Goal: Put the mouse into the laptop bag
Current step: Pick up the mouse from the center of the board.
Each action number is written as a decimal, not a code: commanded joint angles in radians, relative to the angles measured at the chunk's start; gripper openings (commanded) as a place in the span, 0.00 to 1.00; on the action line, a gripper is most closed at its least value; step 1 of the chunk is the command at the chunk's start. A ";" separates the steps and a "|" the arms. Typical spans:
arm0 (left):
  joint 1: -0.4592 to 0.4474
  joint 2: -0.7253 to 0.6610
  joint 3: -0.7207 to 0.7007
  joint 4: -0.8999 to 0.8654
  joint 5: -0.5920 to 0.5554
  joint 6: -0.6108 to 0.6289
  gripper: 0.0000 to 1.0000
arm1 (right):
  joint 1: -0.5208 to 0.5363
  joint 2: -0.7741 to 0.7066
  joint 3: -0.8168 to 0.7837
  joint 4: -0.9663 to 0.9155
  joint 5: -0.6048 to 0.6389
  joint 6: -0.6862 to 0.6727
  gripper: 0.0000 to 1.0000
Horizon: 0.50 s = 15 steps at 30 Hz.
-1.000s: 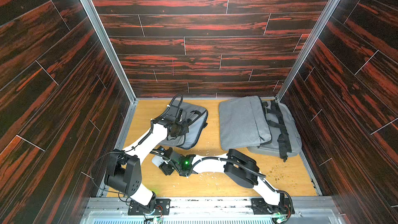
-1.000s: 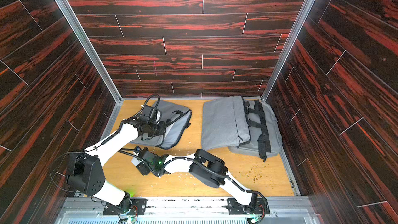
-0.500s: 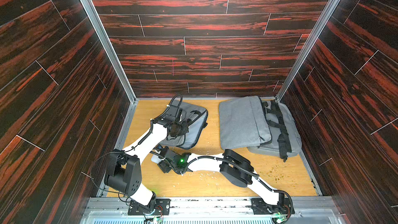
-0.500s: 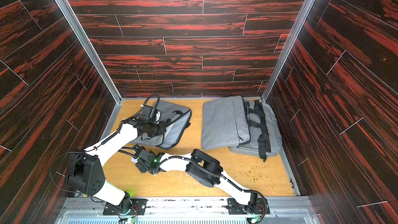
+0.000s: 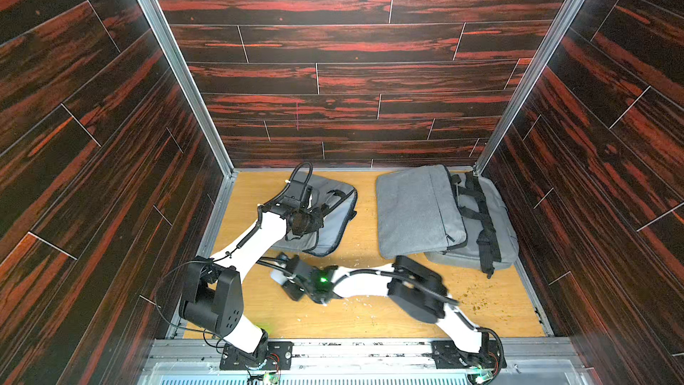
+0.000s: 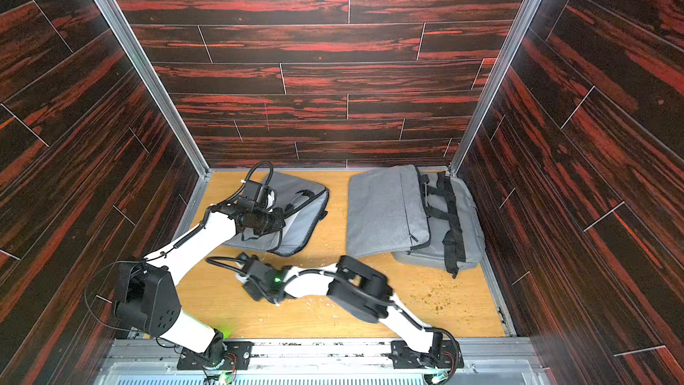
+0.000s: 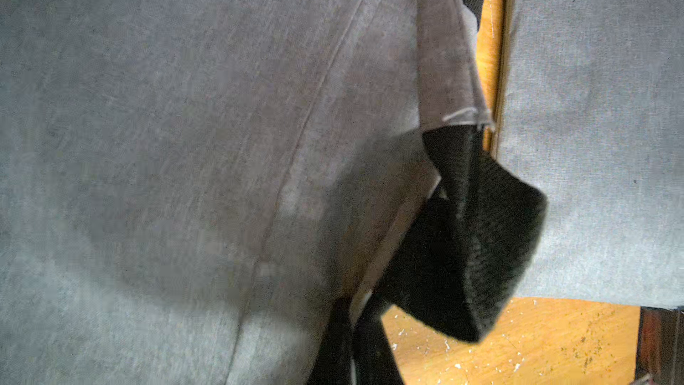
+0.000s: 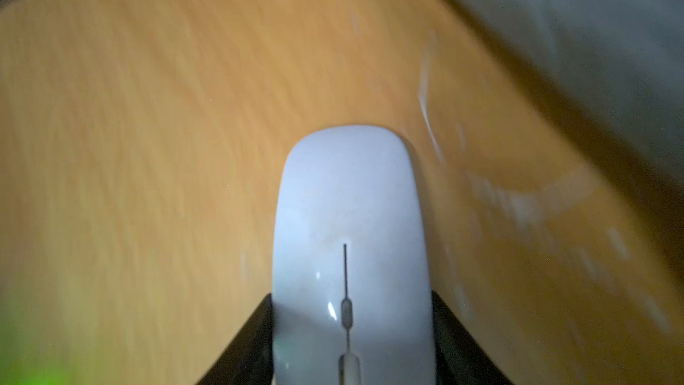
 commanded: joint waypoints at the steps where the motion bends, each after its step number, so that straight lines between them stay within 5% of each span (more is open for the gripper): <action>1: 0.007 -0.009 0.026 0.006 0.031 0.009 0.00 | 0.000 -0.102 -0.175 -0.045 -0.054 0.060 0.39; 9: 0.012 -0.005 0.012 0.014 0.051 0.002 0.00 | -0.003 -0.507 -0.587 -0.058 0.037 0.194 0.37; 15: 0.012 -0.018 -0.011 0.008 0.064 -0.007 0.00 | -0.106 -0.700 -0.661 -0.131 0.034 0.183 0.37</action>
